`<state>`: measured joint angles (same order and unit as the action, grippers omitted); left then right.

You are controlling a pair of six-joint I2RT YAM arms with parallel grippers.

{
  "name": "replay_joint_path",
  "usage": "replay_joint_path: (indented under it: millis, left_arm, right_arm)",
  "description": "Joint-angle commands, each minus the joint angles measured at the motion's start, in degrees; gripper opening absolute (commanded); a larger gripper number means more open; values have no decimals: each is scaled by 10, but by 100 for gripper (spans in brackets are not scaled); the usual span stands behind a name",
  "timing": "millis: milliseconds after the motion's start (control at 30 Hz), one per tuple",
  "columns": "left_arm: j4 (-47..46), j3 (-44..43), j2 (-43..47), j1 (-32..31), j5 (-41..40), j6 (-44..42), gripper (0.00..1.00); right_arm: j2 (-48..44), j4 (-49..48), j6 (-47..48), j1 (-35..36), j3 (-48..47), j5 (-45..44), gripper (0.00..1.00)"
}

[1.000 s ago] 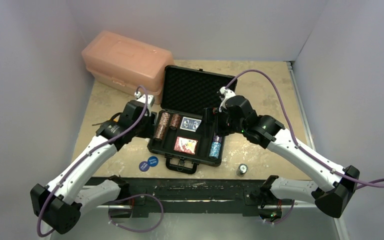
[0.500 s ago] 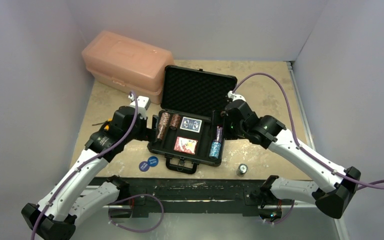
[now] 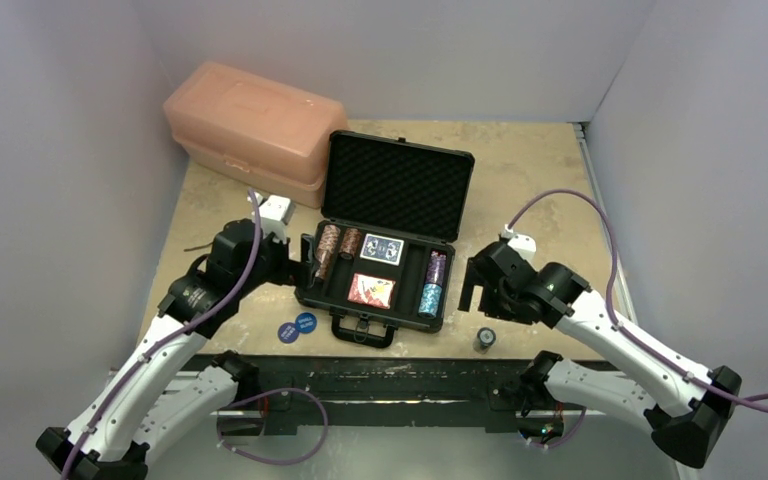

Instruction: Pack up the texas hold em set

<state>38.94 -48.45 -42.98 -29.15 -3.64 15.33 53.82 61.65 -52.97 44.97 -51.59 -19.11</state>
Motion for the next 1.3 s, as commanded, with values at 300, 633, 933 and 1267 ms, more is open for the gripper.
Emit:
replay_joint_path:
  millis: [300, 633, 933, 1267]
  left_arm:
    - [-5, -14, 22, 2, -17, 21, 100]
    - [-8, -13, 42, 2, 14, 16, 94]
    - [2, -22, 31, 2, -8, 13, 90]
    - [4, -23, 31, 2, -11, 10, 88]
  right_arm:
    - [-40, 2, -63, -1, 94, 8, 92]
    - [-9, -48, -54, -1, 131, 32, 85]
    - [11, -51, -56, -1, 133, 35, 79]
    - [31, -50, -50, -1, 128, 46, 63]
